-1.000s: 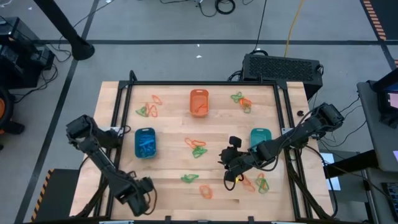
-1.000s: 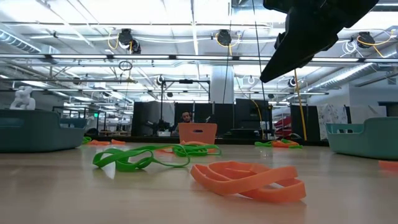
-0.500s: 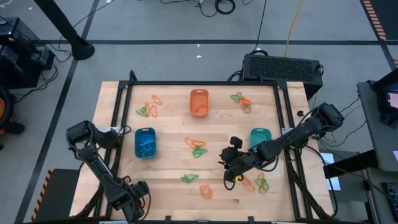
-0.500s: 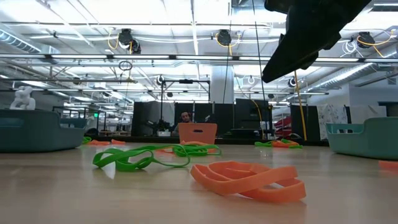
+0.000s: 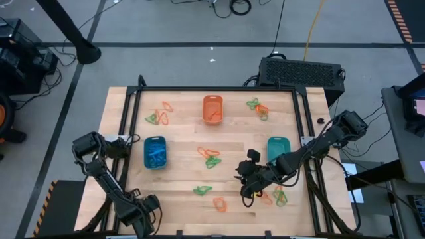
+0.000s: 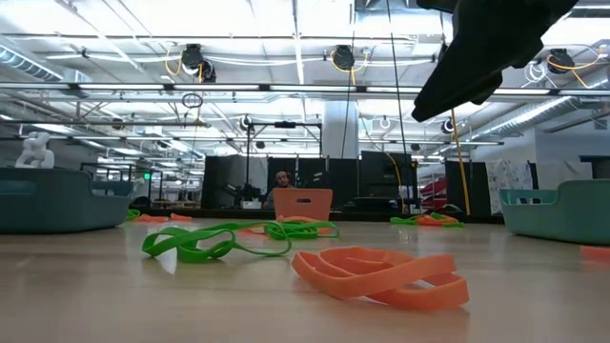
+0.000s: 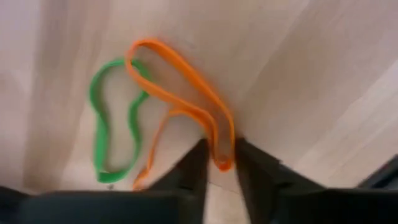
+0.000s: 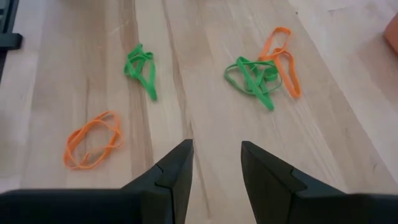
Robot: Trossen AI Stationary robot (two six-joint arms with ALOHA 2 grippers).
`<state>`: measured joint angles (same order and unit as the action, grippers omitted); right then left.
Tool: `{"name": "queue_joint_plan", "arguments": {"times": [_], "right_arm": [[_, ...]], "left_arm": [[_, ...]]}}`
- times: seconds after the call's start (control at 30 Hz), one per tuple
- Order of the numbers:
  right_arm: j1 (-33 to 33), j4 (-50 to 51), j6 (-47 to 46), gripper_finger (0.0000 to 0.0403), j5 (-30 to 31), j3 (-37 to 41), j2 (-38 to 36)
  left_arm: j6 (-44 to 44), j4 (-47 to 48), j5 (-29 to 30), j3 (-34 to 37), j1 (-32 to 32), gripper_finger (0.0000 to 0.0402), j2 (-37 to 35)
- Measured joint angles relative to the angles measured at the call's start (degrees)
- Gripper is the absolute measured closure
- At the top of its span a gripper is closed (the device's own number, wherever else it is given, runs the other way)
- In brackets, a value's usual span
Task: Sort rubber bands into baskets
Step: Put the orange rubber band into the orange bin
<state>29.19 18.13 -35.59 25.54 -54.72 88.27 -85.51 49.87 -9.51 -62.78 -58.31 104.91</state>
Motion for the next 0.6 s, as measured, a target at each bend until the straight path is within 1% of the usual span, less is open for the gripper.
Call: {"name": "queue_joint_plan", "arguments": {"times": [0.03, 0.07, 0.1, 0.3, 0.43, 0.53, 0.6], "right_arm": [[0.2, 0.0, -0.1, 0.0275, 0.0, 0.0, 0.0], [0.3, 0.0, -0.3, 0.0275, 0.0, 0.0, 0.0], [0.5, 0.0, -0.6, 0.0275, 0.0, 0.0, 0.0], [0.6, 0.0, -1.5, 0.0275, -0.1, 0.0, 0.0], [0.6, 0.0, -1.7, 0.0275, 0.0, 0.0, 0.0], [0.6, 0.0, -1.7, 0.0275, -0.1, 0.0, 0.0], [0.6, 0.0, -1.7, 0.0275, -0.1, 0.0, 0.0]], "left_arm": [[1.1, 1.5, 1.1, -0.4, 0.0, 0.0363, 0.1], [2.3, 3.3, 2.4, -0.9, -0.1, 0.0381, 0.2], [3.2, 4.5, 3.7, -1.6, -0.2, 0.0389, 0.2], [5.3, 11.1, 8.7, -7.2, -0.6, 0.0398, -1.1], [5.7, 12.8, 15.4, -11.1, -1.2, 0.0399, -3.7], [6.4, 12.5, 20.1, -12.3, -1.5, 0.0399, -5.2], [6.4, 12.7, 21.8, -12.3, -1.5, 0.04, -5.7]]}}
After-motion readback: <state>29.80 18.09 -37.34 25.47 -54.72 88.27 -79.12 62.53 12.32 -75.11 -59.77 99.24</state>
